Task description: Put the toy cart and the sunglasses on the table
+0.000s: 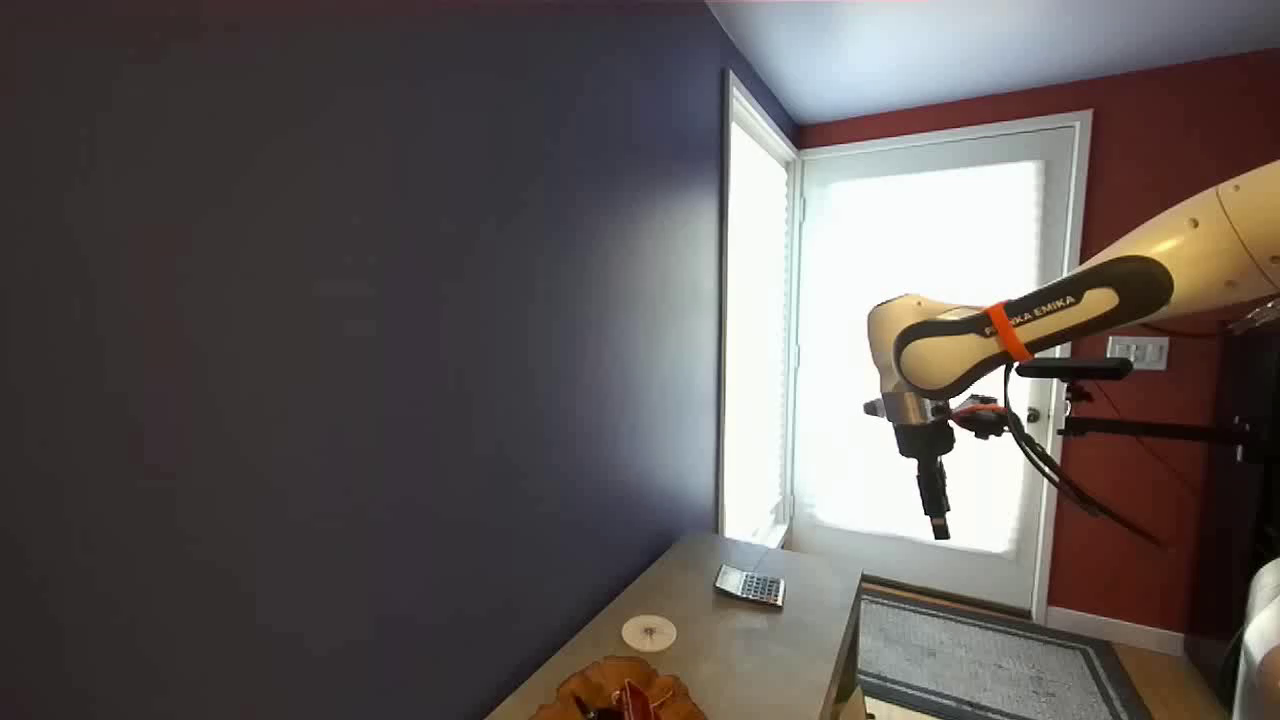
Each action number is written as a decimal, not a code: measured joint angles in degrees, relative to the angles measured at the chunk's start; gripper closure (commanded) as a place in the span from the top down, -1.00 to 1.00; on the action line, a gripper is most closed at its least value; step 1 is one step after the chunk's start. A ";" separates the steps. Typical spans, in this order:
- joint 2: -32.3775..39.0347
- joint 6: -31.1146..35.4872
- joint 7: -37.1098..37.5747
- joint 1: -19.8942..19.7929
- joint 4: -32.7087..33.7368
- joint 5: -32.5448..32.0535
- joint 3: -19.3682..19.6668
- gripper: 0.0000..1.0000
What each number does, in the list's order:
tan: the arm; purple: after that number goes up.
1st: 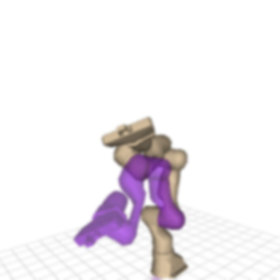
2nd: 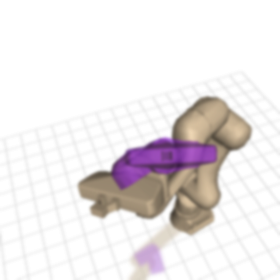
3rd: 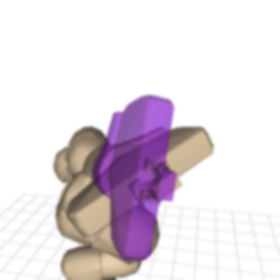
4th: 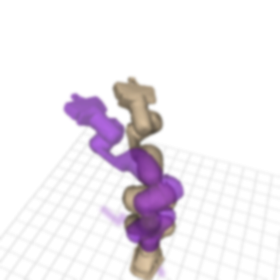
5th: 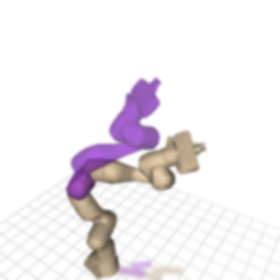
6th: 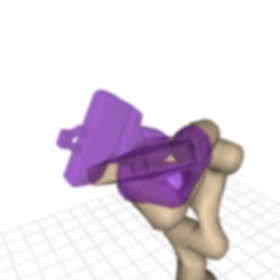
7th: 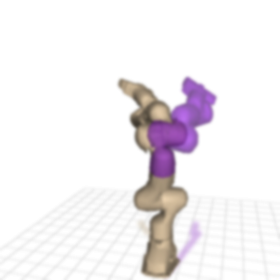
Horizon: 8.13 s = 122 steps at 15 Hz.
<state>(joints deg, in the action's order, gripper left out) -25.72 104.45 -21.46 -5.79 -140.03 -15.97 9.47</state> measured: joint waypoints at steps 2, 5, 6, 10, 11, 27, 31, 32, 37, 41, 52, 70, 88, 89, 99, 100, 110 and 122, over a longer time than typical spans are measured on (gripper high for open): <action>0.00 0.00 0.00 0.00 0.00 0.00 0.00 1.00; 0.00 0.00 0.00 0.00 0.00 0.00 0.00 1.00; 0.00 0.00 0.00 0.00 0.00 0.00 0.00 1.00; 0.00 0.01 0.00 0.00 0.00 0.00 0.00 1.00; 0.00 0.01 0.00 0.00 0.00 0.00 0.00 1.00; 9.29 10.03 -7.85 15.25 5.76 1.90 -9.72 1.00; 15.43 18.72 -19.25 15.81 8.46 6.55 -9.47 1.00; 16.97 19.99 -22.61 15.79 9.17 9.66 -9.27 1.00; 24.32 21.41 -41.26 14.58 12.47 27.35 -8.71 1.00; 26.50 20.92 -46.33 12.96 13.10 30.34 -9.35 1.00; 29.41 28.35 -46.37 12.65 13.10 37.55 -12.07 1.00; 50.18 46.18 -67.67 3.04 23.22 61.46 -23.94 1.00; 57.95 46.17 -73.88 1.90 28.27 68.08 -25.47 -0.53; 58.15 46.14 -73.89 1.90 28.45 68.29 -25.47 -0.48; 58.72 44.55 -74.20 1.51 28.74 69.62 -25.48 -0.98; 58.47 43.92 -74.21 1.56 28.74 69.61 -25.48 -0.98; 48.24 40.97 -64.54 5.51 25.36 60.88 -20.97 -0.98; 40.11 23.34 -31.90 5.66 21.93 26.68 -12.61 -0.98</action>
<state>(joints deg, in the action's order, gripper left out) 14.39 127.79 -53.36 -0.14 -118.10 10.71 -3.14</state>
